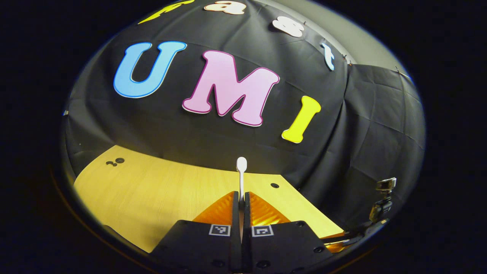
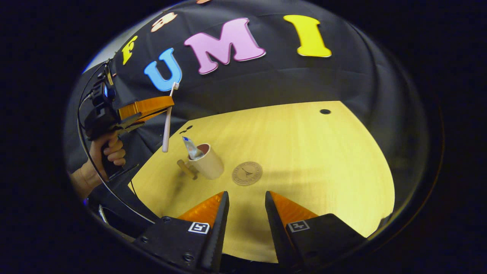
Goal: Put the toothbrush and toothpaste on the desktop into the cup, then pick up the cup and place it on the coaster on the desktop.
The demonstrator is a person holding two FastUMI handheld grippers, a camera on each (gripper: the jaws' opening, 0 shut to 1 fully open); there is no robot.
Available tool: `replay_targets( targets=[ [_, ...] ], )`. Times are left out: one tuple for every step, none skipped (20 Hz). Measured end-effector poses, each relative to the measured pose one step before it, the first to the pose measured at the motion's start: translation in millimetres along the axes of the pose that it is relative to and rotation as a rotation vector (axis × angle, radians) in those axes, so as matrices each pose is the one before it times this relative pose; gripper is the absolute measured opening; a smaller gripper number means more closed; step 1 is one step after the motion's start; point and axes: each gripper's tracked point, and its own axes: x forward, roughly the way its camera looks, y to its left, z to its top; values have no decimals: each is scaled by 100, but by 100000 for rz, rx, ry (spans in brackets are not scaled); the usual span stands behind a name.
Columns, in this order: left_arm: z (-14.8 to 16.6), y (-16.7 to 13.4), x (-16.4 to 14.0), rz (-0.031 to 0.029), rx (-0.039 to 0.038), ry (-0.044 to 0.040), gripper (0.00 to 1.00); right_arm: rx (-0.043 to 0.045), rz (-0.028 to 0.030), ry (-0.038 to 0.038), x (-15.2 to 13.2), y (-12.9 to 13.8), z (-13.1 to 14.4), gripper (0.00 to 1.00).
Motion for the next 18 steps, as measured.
replay_targets(
  targets=[
    [114,126,799,-1283,1104,-914,6,1359,-3033,-1073,-637,-798,6,59],
    [-17,158,840,-1010,969,-863,6,1139,-2904,-1064,-759,-732,-67,59],
    [208,227,636,-677,649,-734,6,1100,-2674,-918,-690,-587,-97,59],
    [149,323,659,-375,112,-714,6,1073,-2492,-533,-666,-509,-78,59],
    [343,245,493,-259,-363,-618,6,883,-2333,-390,-417,-396,-166,59],
    [116,278,618,-340,-188,-870,6,864,-1874,-201,-740,-570,-472,59],
    [200,280,500,-164,345,-814,6,615,-1746,-286,-398,-241,-203,59],
    [-129,492,520,5,509,-547,6,600,-1223,386,-346,-51,-328,59],
    [-344,527,484,242,77,-65,6,495,-1063,143,-78,248,-689,59],
    [-468,593,485,761,57,143,6,262,-982,192,-306,-19,-268,59],
    [-609,544,326,787,-71,754,6,94,-868,492,-177,84,-138,59],
    [-664,590,494,942,698,575,6,-275,-847,217,-193,73,-141,59],
    [-714,607,341,1340,901,1026,6,-544,-576,445,-175,195,-57,59],
    [-892,489,214,1224,-20,1141,6,-462,-742,470,-238,28,-228,59],
    [-604,218,82,339,-863,691,6,-198,-481,562,-127,108,-116,59],
    [-495,36,59,-436,-1040,733,6,-60,-643,299,-101,-81,-1,59],
    [-444,174,-4,345,-316,444,6,108,-678,424,-65,-43,-138,59],
    [-445,297,109,551,-112,2,6,131,-635,480,-228,-82,-306,59]
  ],
)
